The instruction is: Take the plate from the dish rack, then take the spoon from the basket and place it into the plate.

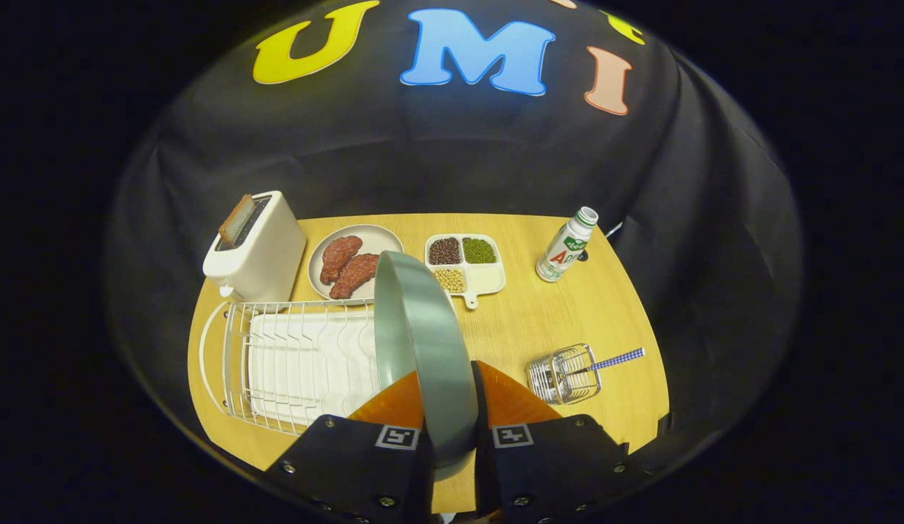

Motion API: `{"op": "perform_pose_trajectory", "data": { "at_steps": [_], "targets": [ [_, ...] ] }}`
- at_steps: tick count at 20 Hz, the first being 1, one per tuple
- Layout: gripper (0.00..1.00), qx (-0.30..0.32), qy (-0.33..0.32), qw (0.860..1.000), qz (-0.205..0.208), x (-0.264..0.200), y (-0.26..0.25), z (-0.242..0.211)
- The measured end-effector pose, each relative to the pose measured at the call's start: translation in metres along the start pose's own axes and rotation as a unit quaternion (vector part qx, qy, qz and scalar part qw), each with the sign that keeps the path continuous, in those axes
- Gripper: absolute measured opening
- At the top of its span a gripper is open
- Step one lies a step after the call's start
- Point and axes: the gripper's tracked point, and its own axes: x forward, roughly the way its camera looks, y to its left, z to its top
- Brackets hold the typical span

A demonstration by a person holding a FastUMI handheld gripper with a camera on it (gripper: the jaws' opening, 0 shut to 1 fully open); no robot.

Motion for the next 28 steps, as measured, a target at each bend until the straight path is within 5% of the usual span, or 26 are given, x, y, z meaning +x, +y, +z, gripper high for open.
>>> {"op": "perform_pose_trajectory", "data": {
  "at_steps": [13,17,28],
  "targets": [
    [0.22,0.044,0.022,0.995,0.088,-0.040,-0.101,-0.076],
    [0.22,0.065,0.033,0.986,0.151,-0.035,-0.109,-0.106],
    [0.22,0.063,0.063,0.964,0.249,0.005,-0.107,-0.202]
  ]
}}
